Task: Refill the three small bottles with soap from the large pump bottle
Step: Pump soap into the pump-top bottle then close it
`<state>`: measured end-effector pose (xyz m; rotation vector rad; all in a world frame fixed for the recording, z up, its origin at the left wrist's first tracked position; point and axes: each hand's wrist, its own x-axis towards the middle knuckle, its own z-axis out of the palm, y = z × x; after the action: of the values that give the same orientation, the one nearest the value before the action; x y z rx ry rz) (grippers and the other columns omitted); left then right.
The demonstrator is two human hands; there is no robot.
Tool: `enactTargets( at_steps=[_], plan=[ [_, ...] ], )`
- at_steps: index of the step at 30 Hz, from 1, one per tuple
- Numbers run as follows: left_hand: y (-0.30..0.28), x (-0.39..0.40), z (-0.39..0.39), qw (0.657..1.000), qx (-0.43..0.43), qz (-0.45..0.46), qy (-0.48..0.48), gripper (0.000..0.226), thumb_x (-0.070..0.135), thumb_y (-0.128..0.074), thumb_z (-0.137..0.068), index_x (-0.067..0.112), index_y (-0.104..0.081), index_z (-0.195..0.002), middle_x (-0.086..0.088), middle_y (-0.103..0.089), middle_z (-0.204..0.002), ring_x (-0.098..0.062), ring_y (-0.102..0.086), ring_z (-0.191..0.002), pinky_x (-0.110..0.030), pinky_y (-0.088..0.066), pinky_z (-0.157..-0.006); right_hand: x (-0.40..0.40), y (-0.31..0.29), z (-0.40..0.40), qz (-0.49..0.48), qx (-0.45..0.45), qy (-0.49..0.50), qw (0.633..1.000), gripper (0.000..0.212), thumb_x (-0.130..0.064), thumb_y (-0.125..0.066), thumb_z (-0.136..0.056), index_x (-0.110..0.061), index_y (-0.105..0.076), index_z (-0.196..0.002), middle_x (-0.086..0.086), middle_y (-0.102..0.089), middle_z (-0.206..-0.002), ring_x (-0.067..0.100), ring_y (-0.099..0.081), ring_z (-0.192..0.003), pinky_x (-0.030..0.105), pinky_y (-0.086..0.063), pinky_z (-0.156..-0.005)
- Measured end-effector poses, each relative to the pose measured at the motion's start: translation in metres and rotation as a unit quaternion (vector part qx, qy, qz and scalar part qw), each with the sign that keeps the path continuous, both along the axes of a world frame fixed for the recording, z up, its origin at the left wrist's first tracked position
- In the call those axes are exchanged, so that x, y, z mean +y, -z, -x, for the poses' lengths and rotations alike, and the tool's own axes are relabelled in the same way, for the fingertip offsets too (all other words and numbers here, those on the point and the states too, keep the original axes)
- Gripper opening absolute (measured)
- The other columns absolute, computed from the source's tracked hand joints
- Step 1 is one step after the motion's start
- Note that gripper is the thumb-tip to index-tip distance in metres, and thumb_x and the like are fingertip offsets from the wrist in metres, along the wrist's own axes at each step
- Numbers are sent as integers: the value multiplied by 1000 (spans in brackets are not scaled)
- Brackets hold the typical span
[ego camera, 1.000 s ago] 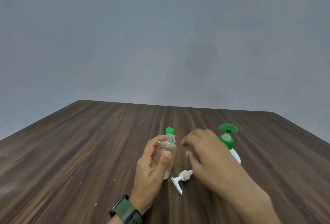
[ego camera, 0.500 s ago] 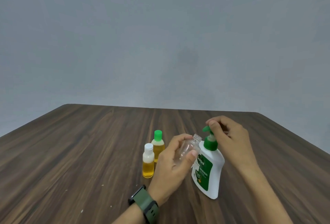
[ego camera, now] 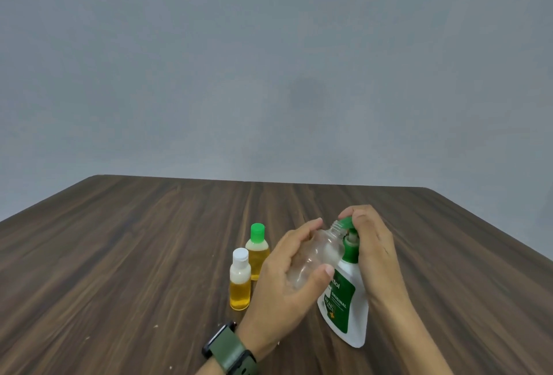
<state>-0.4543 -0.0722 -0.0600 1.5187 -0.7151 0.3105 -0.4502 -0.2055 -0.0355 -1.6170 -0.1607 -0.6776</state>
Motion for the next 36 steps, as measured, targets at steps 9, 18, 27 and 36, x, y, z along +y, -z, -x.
enactTargets(
  at_steps=[9, 18, 27, 36],
  plan=[
    [5, 2, 0, 994, 66, 86, 22, 47, 34, -74, -62, 22, -59, -105, 16, -66, -101, -2, -62, -97, -13, -50, -74, -4, 1, -4, -54, 20, -11, 998, 15, -26, -53, -87, -12, -55, -82, -6, -56, -62, 2, -51, -50, 18, -44, -50],
    [4, 4, -1, 994, 65, 91, 16, 50, 36, -72, -62, 22, -59, -108, 20, -64, -102, 0, -62, -96, -13, -51, -71, -7, -6, -5, -61, 75, -64, 993, 11, -28, -49, -71, -19, -52, -65, 6, -48, -63, 13, -44, -51, 27, -38, -51],
    [8, 2, 2, 995, 61, 65, 43, 57, 31, -73, -64, 18, -50, -115, 20, -61, -105, -3, -61, -101, -14, -50, -76, -12, -6, -10, -99, 95, -86, 987, 9, -20, -49, -66, -26, -55, -63, 15, -46, -72, 22, -40, -56, 32, -36, -54],
    [12, -1, 0, 997, 47, 61, 13, 60, 37, -75, -60, 25, -50, -113, 20, -59, -107, -13, -58, -107, -20, -49, -81, -10, -8, -7, -79, 102, -88, 988, 22, -19, -47, -81, -11, -50, -61, 3, -46, -54, 14, -40, -49, 27, -35, -48]
  ],
)
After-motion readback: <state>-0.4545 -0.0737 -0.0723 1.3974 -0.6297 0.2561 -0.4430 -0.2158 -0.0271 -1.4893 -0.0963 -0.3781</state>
